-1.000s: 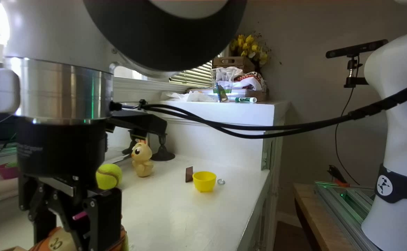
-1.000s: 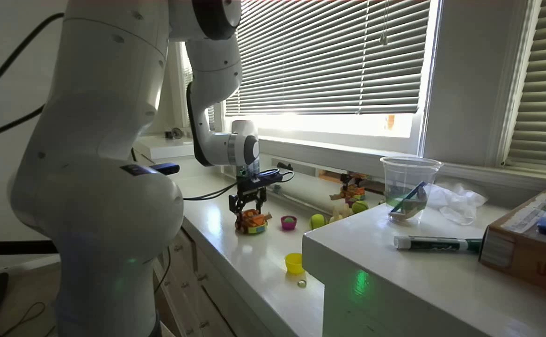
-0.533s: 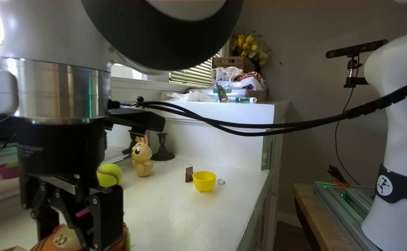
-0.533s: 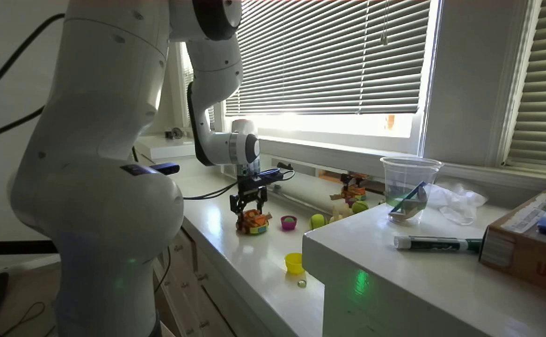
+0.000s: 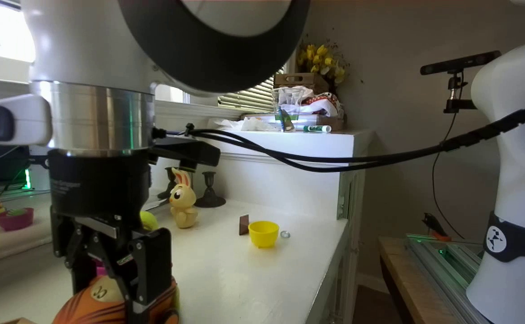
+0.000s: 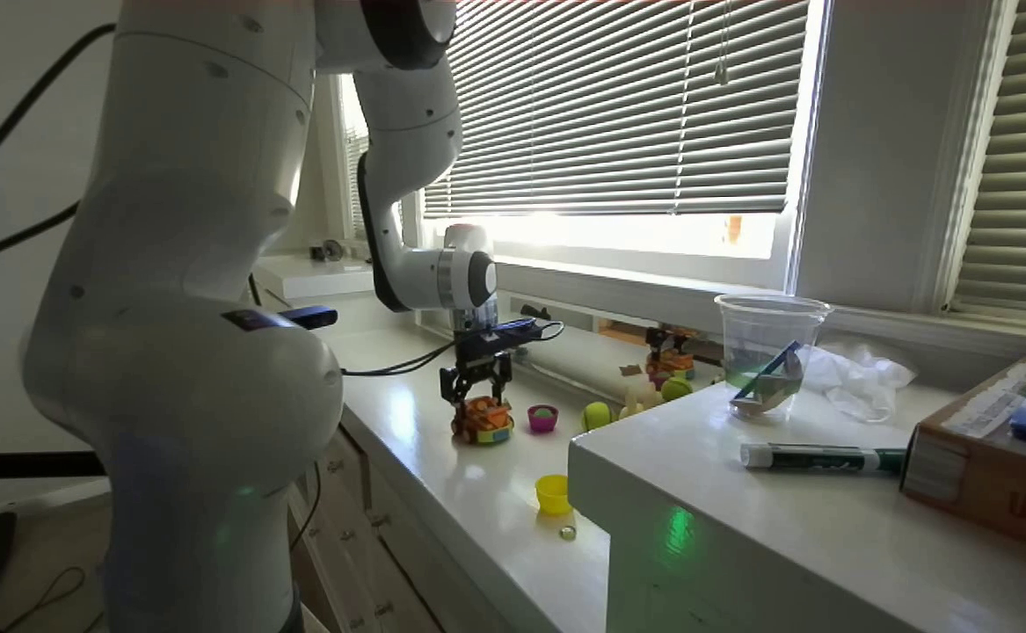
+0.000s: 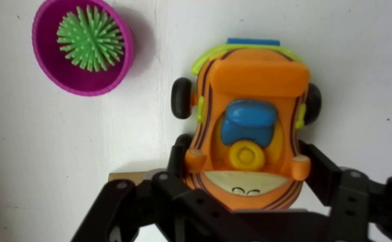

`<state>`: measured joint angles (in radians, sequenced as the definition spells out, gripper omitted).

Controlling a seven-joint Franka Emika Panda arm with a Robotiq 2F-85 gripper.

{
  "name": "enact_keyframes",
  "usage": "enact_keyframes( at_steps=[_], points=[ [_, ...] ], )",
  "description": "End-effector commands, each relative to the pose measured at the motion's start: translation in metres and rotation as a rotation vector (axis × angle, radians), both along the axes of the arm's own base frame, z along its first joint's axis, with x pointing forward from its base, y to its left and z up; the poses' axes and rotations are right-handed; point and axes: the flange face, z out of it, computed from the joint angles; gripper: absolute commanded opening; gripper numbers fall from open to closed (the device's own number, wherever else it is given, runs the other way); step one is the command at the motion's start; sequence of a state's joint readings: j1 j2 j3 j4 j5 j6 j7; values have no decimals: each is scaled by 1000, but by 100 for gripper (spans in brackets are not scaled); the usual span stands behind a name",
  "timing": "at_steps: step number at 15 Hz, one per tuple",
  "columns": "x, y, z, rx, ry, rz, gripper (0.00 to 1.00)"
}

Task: Push the car backwards then release it.

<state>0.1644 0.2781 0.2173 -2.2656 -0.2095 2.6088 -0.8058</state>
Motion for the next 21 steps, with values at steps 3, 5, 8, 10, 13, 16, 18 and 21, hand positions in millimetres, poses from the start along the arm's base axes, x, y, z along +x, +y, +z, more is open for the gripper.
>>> enact_keyframes(
  at_steps=[3,5,8,10,13,16,18,21],
  points=[
    [-10,-46,-7,-14,16,-69,61],
    [-15,-56,-8,-12,28,-78,61],
    [-24,-68,-9,-11,33,-78,61],
    [-29,-77,-9,-14,29,-60,61],
    [-38,-94,-10,-24,26,-43,61],
    [-47,-112,-12,-27,27,-43,61],
    [-52,-124,-15,-25,25,-51,61],
    [-59,-139,-17,-21,15,-58,61]
  ],
)
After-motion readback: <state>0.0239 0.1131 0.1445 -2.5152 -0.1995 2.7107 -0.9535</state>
